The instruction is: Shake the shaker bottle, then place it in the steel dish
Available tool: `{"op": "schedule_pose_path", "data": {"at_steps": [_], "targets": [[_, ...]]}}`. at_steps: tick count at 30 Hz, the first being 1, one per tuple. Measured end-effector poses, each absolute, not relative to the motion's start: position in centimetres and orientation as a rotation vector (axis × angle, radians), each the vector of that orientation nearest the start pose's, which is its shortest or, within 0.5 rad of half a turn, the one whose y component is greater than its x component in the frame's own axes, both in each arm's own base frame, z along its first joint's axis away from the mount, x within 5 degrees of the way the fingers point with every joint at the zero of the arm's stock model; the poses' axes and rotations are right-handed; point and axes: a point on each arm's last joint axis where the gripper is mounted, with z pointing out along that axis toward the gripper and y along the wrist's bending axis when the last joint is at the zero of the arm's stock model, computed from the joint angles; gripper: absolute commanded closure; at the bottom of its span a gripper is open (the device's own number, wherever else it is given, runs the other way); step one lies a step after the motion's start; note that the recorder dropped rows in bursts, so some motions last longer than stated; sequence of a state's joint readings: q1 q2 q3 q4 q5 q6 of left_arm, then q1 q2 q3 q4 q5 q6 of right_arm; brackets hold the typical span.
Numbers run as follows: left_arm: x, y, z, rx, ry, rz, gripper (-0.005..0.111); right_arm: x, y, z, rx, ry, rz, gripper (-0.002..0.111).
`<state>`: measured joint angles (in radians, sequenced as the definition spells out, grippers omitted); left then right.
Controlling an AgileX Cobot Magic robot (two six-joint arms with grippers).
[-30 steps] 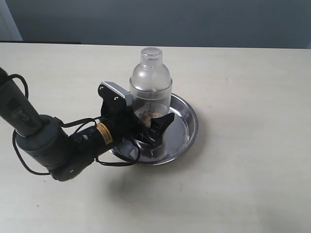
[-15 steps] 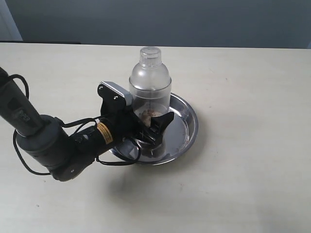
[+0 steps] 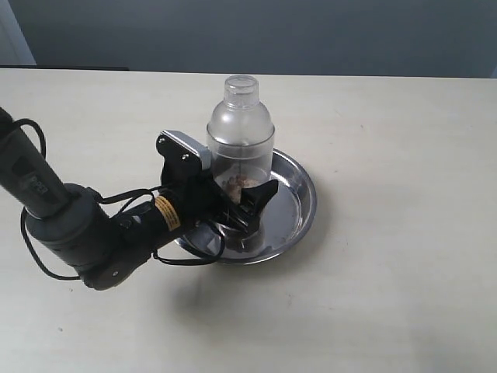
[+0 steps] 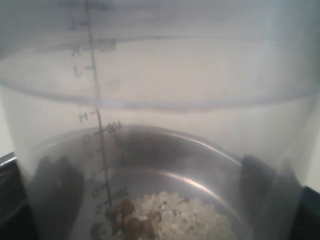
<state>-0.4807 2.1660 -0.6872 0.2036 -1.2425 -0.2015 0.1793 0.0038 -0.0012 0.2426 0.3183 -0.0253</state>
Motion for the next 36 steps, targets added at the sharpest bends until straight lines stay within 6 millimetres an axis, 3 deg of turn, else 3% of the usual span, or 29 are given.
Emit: {"op": "schedule_pose_path", "data": {"at_steps": [14,21,36], "targets": [[29.60,-17.69,7.83,0.485,1.698,-0.627,0.049,5.21,1.64,18.55,-0.030,1.808,0.342,0.109],[29.31,-17.76,7.74,0.601,1.657,-0.557,0.039,5.21,1.64,18.55,-0.030,1.808,0.342,0.109],[29.14,-17.41,7.58,0.578,1.671,-0.538,0.039,5.21,1.64,18.55,-0.029,1.808,0.344,0.109]]}}
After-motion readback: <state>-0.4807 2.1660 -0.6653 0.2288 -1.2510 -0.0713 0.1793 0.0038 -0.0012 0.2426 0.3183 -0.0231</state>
